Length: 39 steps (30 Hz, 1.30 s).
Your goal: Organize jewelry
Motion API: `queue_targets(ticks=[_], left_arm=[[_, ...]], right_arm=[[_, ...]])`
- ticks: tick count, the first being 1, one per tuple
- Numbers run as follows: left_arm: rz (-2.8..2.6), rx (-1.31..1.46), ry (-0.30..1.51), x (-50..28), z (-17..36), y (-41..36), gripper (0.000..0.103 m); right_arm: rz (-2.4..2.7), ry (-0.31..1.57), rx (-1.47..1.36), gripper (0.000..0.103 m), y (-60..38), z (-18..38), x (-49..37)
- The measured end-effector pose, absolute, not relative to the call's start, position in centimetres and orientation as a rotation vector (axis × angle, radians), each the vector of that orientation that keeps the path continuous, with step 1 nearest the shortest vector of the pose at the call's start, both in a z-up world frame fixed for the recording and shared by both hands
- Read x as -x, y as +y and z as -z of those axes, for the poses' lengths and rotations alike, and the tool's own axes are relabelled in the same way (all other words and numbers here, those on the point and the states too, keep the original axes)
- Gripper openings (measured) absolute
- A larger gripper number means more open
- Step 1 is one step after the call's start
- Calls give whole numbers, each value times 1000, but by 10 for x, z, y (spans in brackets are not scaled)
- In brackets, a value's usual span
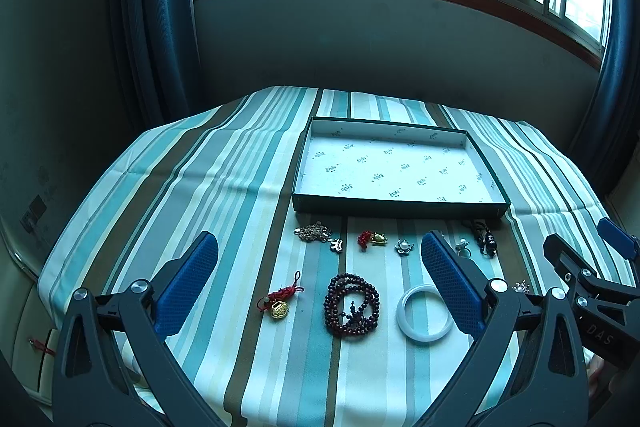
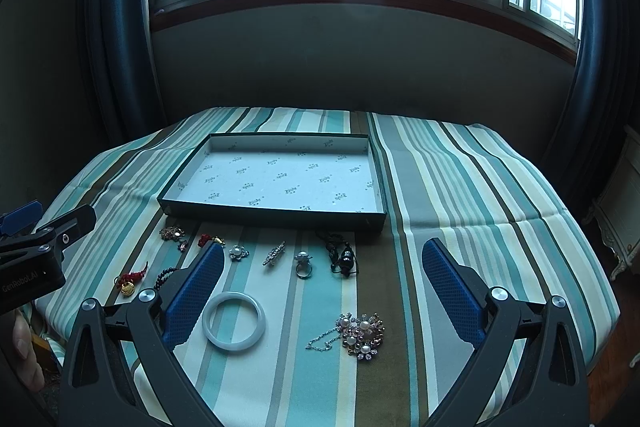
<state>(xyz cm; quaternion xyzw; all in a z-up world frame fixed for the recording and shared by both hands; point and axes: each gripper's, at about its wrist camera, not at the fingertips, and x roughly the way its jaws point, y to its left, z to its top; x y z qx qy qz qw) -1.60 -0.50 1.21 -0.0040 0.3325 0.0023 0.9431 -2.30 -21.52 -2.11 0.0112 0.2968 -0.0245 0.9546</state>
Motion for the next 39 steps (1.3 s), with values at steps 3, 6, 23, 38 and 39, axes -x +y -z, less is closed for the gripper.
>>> queue_targets(ticks=[3,6,23,38,39], left_arm=[[-7,6,684,15,-9,-5,101],[-13,5,703,12,-1,-2,101],[-54,38,1001,-34,98,49,101],[-12,19,1067,-39,117,52,57],[-9,14,1065,-39,117,52,53]], right_arm=[[50,610,-20,99,-213,26,22],[50,635,-20,99,-214,34,18],[42,869,-91,99,-245,110,-26],[36,911,-120,99,-252,124,-35],[37,910,-120,99,-252,124,-35]])
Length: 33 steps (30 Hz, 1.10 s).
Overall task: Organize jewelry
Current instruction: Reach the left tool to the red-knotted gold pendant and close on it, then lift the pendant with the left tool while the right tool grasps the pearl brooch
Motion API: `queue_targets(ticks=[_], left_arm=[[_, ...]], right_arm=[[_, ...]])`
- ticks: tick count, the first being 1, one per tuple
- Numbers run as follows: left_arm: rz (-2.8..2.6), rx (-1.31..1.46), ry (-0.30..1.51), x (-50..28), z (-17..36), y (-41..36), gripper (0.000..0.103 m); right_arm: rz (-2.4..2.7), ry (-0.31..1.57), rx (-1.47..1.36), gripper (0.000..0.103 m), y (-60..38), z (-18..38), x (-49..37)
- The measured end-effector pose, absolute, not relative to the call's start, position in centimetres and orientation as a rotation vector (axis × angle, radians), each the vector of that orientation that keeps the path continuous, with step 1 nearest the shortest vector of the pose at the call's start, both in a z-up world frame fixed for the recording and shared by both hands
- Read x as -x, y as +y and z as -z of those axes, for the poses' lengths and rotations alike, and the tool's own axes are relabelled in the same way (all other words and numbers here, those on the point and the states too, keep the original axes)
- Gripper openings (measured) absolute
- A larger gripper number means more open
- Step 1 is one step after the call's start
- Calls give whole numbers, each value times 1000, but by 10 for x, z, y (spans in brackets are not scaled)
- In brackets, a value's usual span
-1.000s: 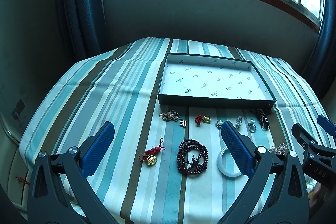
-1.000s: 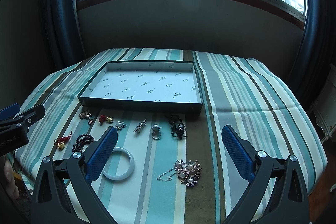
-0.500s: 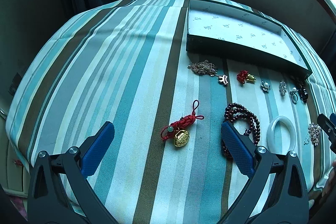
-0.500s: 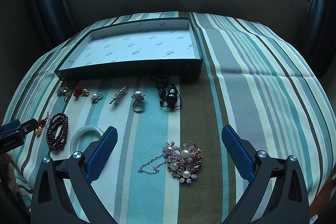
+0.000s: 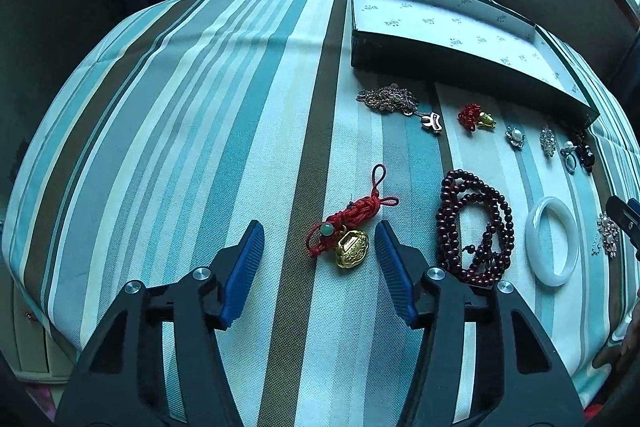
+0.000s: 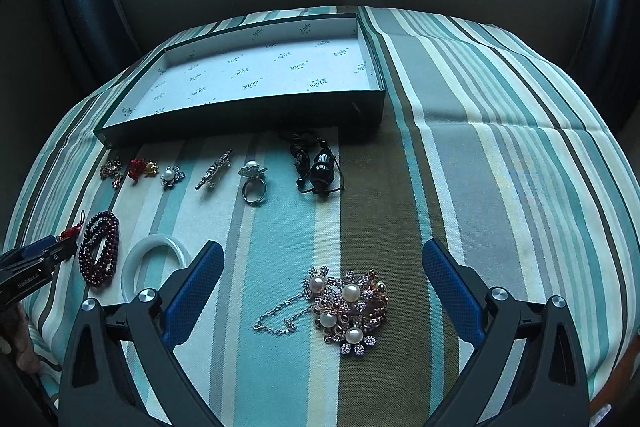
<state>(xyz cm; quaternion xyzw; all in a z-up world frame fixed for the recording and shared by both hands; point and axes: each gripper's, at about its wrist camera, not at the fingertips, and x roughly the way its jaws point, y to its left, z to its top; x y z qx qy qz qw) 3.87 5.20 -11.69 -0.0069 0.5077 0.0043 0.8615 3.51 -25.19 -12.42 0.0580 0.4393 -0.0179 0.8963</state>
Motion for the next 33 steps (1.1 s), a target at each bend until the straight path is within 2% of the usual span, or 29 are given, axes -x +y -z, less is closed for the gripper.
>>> queue_targets(ticks=[4,11,33], left_arm=[[18,14,1062,-37,115,53,33],[65,17,1054,-35,115,50,11],[56,48,1029,-42,110,57,11]], right_arm=[[39,909,-128,99,-254,125,-36],[41,912,-134,99,-255,127,-36],[64,957,-112,98,-256,135,-28]])
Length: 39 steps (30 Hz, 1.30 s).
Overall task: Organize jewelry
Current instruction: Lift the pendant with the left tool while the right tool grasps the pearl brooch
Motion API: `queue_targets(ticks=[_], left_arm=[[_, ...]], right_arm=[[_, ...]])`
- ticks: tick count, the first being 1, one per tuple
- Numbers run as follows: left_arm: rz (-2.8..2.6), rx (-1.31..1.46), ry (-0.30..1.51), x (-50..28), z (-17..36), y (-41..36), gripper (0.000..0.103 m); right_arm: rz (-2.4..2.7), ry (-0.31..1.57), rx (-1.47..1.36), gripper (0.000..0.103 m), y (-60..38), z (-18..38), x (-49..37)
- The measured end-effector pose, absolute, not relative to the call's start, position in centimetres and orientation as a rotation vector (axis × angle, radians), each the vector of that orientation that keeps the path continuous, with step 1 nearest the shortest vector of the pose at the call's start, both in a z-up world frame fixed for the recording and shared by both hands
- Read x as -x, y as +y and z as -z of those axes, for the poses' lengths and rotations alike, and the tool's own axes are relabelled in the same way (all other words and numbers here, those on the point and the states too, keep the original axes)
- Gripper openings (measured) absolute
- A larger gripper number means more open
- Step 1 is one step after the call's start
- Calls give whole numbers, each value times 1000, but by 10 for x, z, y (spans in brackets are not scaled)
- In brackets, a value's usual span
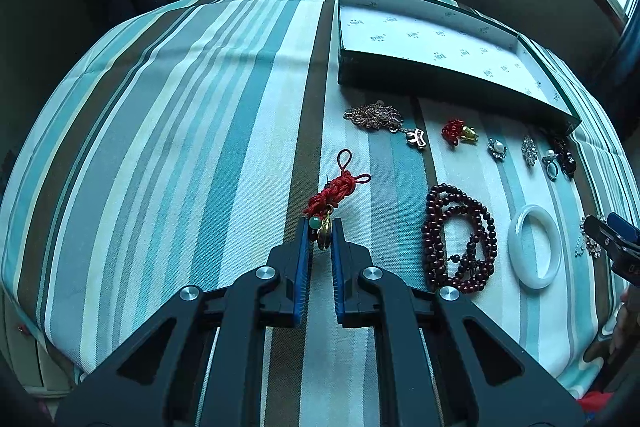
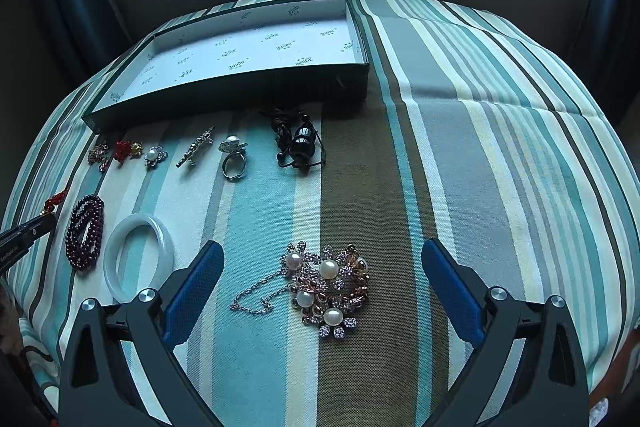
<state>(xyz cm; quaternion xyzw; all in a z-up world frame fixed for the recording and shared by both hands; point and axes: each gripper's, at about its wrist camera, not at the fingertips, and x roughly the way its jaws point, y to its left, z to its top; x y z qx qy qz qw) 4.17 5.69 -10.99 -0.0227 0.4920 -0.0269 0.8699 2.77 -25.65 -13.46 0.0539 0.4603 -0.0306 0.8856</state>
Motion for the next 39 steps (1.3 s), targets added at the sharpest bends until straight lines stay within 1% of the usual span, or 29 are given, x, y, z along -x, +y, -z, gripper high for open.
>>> queue_targets(ticks=[8,9,11,12,13,18,23,27,30,39], left_arm=[[59,56,1037,-42,112,57,11],[59,57,1037,-42,112,57,10],[60,56,1038,-43,113,57,11],[60,57,1039,-43,113,57,11],[61,57,1039,-43,113,57,11],[62,54,1038,-42,113,56,11],[65,54,1040,-42,113,56,11],[65,55,1040,-42,113,55,11],[63,56,1040,-42,113,55,11],[62,58,1038,-42,113,56,10]], right_arm=[[75,952,-115,97,-264,134,-20],[74,955,-117,94,-265,134,-19],[54,964,-143,77,-268,137,-19],[45,972,-156,66,-269,139,-19],[45,976,-155,62,-269,140,-20],[36,978,-121,62,-264,141,-18],[39,973,-96,52,-262,141,-15],[11,968,-93,37,-260,140,-14],[4,965,-100,35,-260,140,-14],[-3,938,-114,34,-260,135,-11]])
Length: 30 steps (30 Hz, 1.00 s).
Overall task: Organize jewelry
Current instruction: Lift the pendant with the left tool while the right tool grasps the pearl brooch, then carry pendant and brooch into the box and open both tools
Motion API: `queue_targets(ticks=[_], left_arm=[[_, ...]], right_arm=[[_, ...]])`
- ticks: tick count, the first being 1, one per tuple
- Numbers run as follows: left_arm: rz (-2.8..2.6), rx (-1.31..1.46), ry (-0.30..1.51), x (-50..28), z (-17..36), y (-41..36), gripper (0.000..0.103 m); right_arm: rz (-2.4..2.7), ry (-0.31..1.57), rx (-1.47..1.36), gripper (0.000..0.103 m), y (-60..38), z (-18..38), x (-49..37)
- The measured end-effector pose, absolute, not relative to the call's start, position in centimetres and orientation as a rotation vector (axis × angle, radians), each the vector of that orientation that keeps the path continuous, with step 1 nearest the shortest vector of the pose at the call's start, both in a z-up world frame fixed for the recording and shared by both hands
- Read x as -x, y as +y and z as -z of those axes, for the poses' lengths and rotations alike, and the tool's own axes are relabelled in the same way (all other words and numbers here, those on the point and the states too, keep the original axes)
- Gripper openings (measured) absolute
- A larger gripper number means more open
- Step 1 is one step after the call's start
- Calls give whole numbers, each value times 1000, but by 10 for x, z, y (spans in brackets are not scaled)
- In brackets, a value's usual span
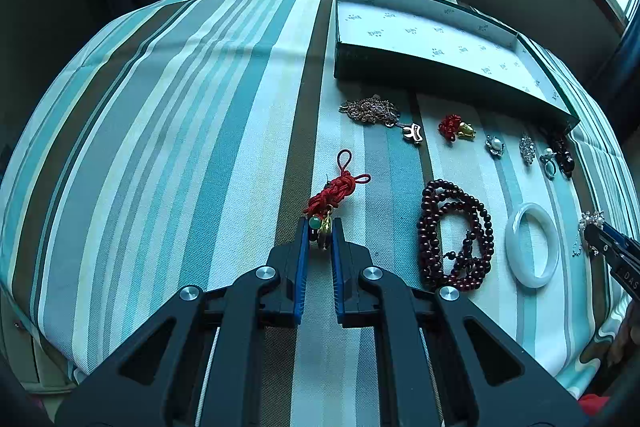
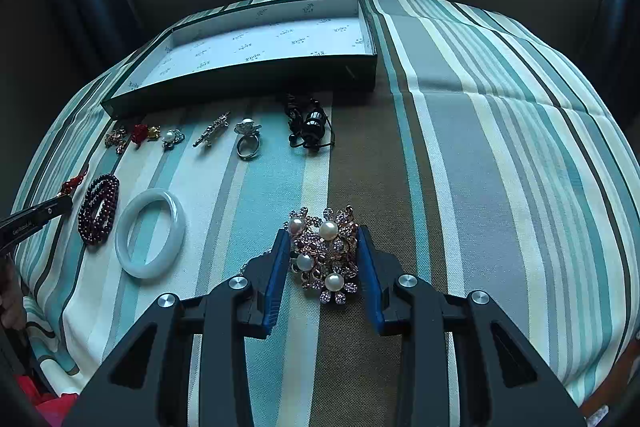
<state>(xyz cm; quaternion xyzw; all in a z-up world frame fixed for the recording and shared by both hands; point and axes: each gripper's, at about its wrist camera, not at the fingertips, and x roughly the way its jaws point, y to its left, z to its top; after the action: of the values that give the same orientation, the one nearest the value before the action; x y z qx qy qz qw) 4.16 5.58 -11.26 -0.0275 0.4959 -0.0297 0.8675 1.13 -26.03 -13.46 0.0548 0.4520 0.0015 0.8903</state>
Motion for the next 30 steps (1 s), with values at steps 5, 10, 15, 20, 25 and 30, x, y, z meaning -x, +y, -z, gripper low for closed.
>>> queue_targets(ticks=[5,10,15,20,25,30], left_arm=[[66,60,1027,-41,108,56,11],[74,62,1008,-40,99,55,10],[87,66,974,-42,87,51,11],[106,67,929,-49,70,44,11],[135,68,886,-64,53,34,11],[159,46,831,-83,36,19,11]], right_arm=[[-6,921,-117,34,-261,129,-10],[-12,890,-123,34,-261,117,-10],[-23,840,-131,34,-259,100,-13],[-39,783,-139,34,-258,81,-21],[-53,724,-146,34,-257,60,-38],[-58,659,-141,34,-258,40,-60]])
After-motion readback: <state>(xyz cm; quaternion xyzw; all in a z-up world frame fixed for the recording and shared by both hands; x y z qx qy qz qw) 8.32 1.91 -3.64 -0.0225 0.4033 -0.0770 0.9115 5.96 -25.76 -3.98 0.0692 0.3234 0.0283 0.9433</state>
